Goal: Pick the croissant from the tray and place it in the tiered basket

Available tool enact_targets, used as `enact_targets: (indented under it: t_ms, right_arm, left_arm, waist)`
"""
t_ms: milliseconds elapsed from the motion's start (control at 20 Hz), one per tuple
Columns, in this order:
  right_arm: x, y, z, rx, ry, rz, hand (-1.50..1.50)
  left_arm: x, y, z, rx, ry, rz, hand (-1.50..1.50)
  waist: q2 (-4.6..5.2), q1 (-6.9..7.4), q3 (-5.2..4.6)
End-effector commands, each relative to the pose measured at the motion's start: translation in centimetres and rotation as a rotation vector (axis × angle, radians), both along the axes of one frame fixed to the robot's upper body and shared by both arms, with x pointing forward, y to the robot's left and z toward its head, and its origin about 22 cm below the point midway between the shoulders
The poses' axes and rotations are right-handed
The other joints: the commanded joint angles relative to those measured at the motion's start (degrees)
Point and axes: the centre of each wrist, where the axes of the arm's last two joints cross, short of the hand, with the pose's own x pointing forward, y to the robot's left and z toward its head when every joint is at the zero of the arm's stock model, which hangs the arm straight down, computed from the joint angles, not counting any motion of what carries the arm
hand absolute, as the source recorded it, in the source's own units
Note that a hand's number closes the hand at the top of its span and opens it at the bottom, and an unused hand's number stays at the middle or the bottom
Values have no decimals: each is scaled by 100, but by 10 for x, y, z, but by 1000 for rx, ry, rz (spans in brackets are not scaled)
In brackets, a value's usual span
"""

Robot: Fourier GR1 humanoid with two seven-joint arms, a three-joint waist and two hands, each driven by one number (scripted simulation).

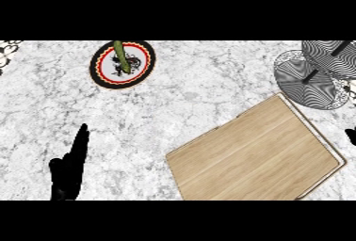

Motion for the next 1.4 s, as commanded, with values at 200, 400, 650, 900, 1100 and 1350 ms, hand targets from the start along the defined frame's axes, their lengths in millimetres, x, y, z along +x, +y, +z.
enact_targets:
  t_ms: [200, 400, 650, 900, 1100, 1350]
  right_arm:
    - [-57, 14, 106, -175, -295, -17, 150]
    - [-62, 10, 157, -211, -302, -37, 150]
    - [-41, 3, 178, -215, -334, -81, 150]
    - [-14, -13, 196, -205, -329, -120, 150]
    - [9, -30, 212, -172, -300, -127, 150]
    - [56, -38, 191, -163, -294, -112, 150]
  left_arm:
    - [2, -11, -9, 0, 28, 14, 0]
    - [1, -8, -8, -16, 61, -28, 0]
    - [11, -13, 2, -5, 32, -51, 0]
    - [14, -7, 0, -4, 37, -64, 0]
    - [6, -14, -5, -21, 21, -67, 0]
    - [15, -13, -6, 5, 33, -70, 0]
  waist:
    - [36, 51, -24]
    - [68, 218, -23]
    - [89, 316, -20]
    - [106, 375, -21]
    - [106, 401, -22]
    - [123, 435, -20]
